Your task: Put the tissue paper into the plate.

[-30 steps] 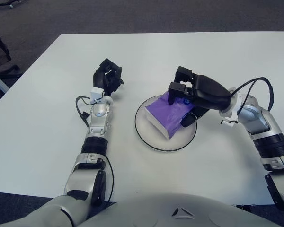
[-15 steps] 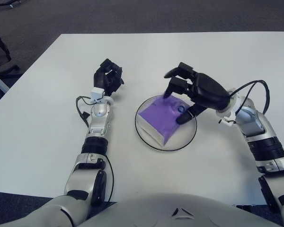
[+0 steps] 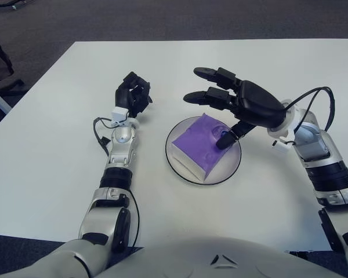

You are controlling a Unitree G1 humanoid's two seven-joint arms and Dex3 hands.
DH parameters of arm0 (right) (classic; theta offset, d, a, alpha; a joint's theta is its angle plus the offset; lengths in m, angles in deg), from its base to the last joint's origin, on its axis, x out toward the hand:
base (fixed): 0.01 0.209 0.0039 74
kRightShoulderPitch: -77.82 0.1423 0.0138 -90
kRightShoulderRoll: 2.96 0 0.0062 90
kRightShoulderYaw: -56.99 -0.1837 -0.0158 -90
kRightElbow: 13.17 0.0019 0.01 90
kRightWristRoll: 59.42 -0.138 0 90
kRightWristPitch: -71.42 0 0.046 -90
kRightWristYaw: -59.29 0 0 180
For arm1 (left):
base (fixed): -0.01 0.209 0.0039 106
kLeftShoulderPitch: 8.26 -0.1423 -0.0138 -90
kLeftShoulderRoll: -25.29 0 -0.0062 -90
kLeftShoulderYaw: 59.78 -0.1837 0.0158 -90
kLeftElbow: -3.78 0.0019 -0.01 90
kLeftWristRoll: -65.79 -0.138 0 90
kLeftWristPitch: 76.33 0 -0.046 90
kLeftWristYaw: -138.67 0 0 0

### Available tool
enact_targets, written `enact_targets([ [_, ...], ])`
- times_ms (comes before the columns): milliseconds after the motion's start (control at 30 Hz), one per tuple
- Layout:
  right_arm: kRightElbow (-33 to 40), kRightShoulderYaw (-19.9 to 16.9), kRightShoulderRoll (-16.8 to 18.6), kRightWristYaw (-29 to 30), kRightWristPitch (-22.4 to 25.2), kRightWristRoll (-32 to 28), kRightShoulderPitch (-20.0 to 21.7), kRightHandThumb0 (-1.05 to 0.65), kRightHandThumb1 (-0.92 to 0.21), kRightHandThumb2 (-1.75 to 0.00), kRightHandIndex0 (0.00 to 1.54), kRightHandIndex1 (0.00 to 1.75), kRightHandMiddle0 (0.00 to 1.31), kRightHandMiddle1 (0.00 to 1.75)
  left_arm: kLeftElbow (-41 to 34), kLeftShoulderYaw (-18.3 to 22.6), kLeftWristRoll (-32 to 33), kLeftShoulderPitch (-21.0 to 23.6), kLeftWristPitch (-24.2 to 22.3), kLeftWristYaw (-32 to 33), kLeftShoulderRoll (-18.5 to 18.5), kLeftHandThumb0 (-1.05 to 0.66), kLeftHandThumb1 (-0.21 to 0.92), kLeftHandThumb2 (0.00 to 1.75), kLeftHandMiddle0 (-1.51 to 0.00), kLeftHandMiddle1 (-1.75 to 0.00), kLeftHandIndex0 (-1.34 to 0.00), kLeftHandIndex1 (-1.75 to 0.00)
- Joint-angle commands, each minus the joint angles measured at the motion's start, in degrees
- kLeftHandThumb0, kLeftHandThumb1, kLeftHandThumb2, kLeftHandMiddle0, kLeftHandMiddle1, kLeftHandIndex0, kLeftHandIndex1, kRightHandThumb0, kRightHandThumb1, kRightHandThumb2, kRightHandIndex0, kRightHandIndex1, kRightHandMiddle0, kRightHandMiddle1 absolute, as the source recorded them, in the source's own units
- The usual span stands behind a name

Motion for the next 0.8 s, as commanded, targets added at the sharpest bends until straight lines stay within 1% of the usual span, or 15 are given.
enact_targets([
  [0,0.8,0.0,-1.0,-1.8,0.5,-1.9,1.4,-0.08,-0.92,-0.18,0.05,0.00,0.23,0.06,4.4,-0.6,-0.4,-9.2,-0.5,0.3,2.2,-0.32,0.92,0.37,-0.89,-1.75,-0.71,-1.75],
  [133,1.1,-0.3,-1.4,-2.7,1.0,-2.3,1.6,-0.07,-0.90,-0.22,0.04,0.00,0.23,0.03,4.2,-0.6,-0.4,-9.2,-0.6,0.3,2.2,-0.32,0.92,0.37,-0.89,-1.75,-0.71,-1.75],
  [200,1.4,-0.6,-1.9,-3.3,1.4,-2.6,1.5,-0.05,-0.82,-0.37,0.04,0.00,0.23,0.01,4.1,-0.6,-0.5,-9.2,-0.5,0.3,2.3,-0.32,0.92,0.37,-0.89,-1.75,-0.71,-1.75],
  [367,2.6,-2.1,-3.3,-4.6,3.2,-4.5,0.7,-0.03,-0.73,-0.56,0.02,0.00,0.22,0.00,4.3,-0.6,-0.4,-9.2,0.0,0.1,2.4,-0.32,0.92,0.36,-0.89,-1.75,-0.72,-1.75],
  [433,3.2,-2.9,-3.2,-4.4,4.5,-4.3,0.1,-0.03,-0.71,-0.60,0.02,0.00,0.22,0.00,4.4,-0.6,-0.4,-9.2,0.0,0.0,2.4,-0.32,0.92,0.36,-0.89,-1.75,-0.72,-1.75],
  [533,4.5,-5.8,-3.1,-2.6,8.2,-1.3,-2.4,-0.02,-0.68,-0.65,0.01,0.00,0.22,0.00,4.5,-0.5,-0.2,-9.1,0.1,-0.1,2.3,-0.32,0.92,0.36,-0.90,-1.75,-0.72,-1.75],
  [567,3.3,-7.2,-4.0,-2.1,7.6,-1.2,-3.5,-0.05,-0.70,-0.61,0.00,0.00,0.21,0.00,4.5,-0.5,-0.2,-9.1,0.1,-0.1,2.3,-0.32,0.92,0.36,-0.90,-1.75,-0.72,-1.75],
  [600,2.4,-8.1,-4.6,-1.9,7.0,-1.2,-4.2,-0.18,-0.78,-0.48,0.00,0.00,0.20,0.00,4.6,-0.5,-0.1,-9.0,0.1,-0.2,2.3,-0.32,0.92,0.36,-0.90,-1.75,-0.72,-1.75],
  [633,1.1,-9.0,-5.6,-1.7,5.8,-1.4,-4.8,-0.22,-0.81,-0.43,0.00,0.00,0.20,0.00,4.6,-0.4,0.0,-9.0,0.1,-0.2,2.2,-0.32,0.92,0.36,-0.90,-1.75,-0.72,-1.75],
  [667,0.3,-9.5,-6.1,-1.7,5.0,-1.6,-5.1,-0.35,-0.85,-0.38,0.00,0.00,0.19,0.00,4.7,-0.4,0.0,-8.9,0.1,-0.3,2.2,-0.32,0.92,0.36,-0.90,-1.75,-0.72,-1.75],
  [700,-0.1,-9.7,-6.4,-1.6,4.6,-1.6,-5.3,-0.43,-0.87,-0.35,0.00,0.00,0.18,0.00,4.7,-0.4,0.1,-8.9,0.1,-0.3,2.2,-0.32,0.92,0.36,-0.90,-1.75,-0.72,-1.75],
  [733,-1.6,-10.3,-6.5,-0.3,3.4,0.2,-4.9,-0.51,-0.89,-0.34,0.00,0.00,0.17,0.00,4.8,-0.4,0.1,-8.8,0.1,-0.4,2.2,-0.32,0.92,0.36,-0.90,-1.75,-0.72,-1.75],
  [767,-2.6,-10.6,-6.6,0.8,2.6,1.6,-4.6,-0.54,-0.90,-0.34,0.00,0.00,0.17,0.00,4.8,-0.3,0.1,-8.8,0.1,-0.4,2.2,-0.32,0.92,0.36,-0.90,-1.75,-0.72,-1.75],
])
